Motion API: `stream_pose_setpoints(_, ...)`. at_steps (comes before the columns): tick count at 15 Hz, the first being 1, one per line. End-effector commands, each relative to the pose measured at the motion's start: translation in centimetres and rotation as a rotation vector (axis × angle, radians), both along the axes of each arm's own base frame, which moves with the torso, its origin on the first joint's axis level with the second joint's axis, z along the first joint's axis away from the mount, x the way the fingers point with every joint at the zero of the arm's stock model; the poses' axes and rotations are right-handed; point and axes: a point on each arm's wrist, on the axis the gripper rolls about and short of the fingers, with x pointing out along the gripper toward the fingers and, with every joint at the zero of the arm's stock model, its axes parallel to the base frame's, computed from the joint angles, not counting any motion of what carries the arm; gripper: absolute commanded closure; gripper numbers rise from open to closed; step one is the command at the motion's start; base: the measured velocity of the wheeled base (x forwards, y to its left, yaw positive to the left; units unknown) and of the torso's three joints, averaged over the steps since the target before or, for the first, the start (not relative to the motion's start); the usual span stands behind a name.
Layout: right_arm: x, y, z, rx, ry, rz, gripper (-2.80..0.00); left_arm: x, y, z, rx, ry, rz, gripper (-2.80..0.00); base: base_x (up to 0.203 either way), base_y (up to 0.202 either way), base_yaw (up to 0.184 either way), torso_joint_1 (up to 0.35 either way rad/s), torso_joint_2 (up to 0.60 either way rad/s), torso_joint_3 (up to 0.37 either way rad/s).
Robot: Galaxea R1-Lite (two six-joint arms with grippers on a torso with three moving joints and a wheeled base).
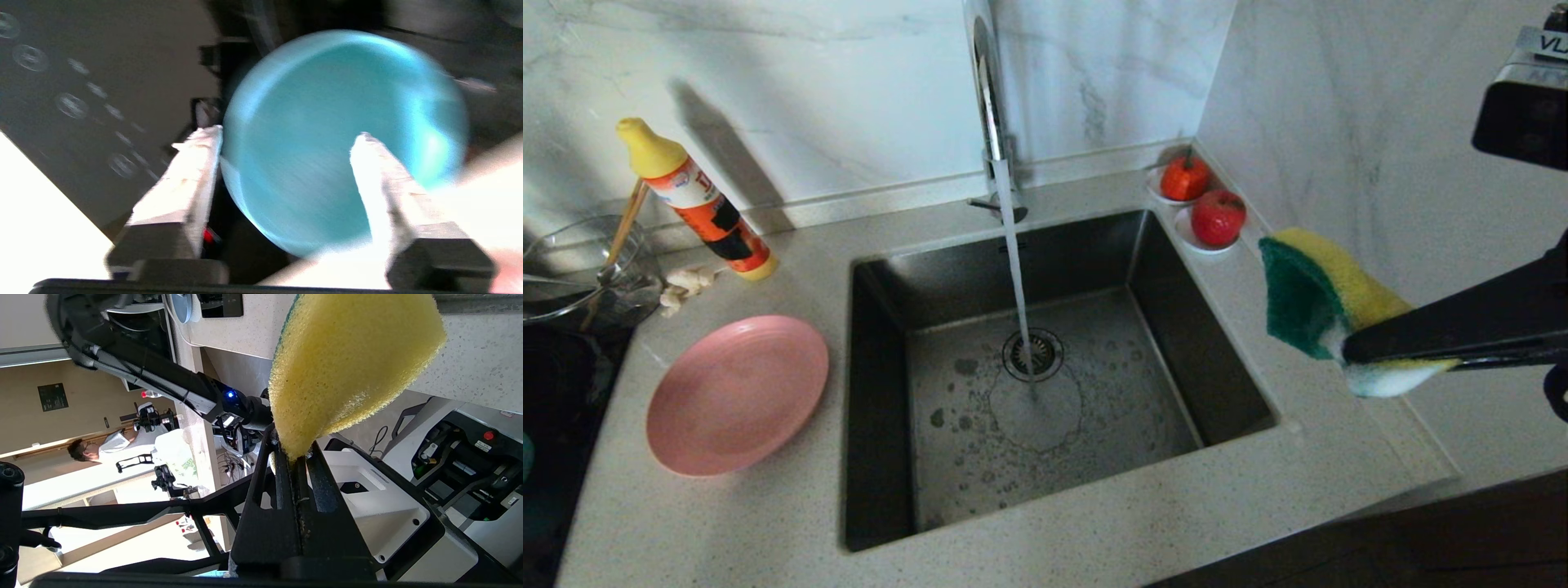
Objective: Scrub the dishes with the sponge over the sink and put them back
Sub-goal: Place the bowl on the table, then wash the plate
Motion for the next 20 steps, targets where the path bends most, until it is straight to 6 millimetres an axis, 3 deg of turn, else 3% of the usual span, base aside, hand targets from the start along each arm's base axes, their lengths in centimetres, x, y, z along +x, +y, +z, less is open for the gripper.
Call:
stream_pose_setpoints(1,-0.1,-0.1,0.0,0.002,0.006,0.002,0.00,-0.9,-1.7,4.3,0.039,-0.041,-0.011,-2.80,0.000,0.000,0.000,0.000,0.00,0.000)
stream_pose_setpoints(5,0.0,0.0,-0.2,-0.005,0.009,0.003,0.00,-2.3,-4.5,9.4,0.051,-0.065,-0.028,-2.80,0.000,0.000,0.000,0.000,0.00,0.000)
stream_pose_setpoints(7,0.1,0.1,-0.3,-0.007,0.010,0.004,0.00,-2.8,-5.7,10.8,0.046,-0.094,-0.059,-2.80,0.000,0.000,0.000,0.000,0.00,0.000)
stream_pose_setpoints(8,0.1,0.1,-0.3,-0.008,0.013,0.003,0.00,-3.1,-6.1,11.1,0.041,-0.091,-0.068,0.00,0.000,0.000,0.000,0.000,0.00,0.000)
stream_pose_setpoints(12,0.0,-0.1,-0.1,-0.002,0.005,0.002,0.00,-3.5,-8.5,11.2,0.021,-0.080,-0.221,0.00,0.000,0.000,0.000,0.000,0.00,0.000)
stream_pose_setpoints(20,0.1,0.1,-0.3,-0.008,0.015,0.001,0.00,1.6,-12.7,6.5,0.001,0.078,-0.515,0.00,0.000,0.000,0.000,0.000,0.00,0.000)
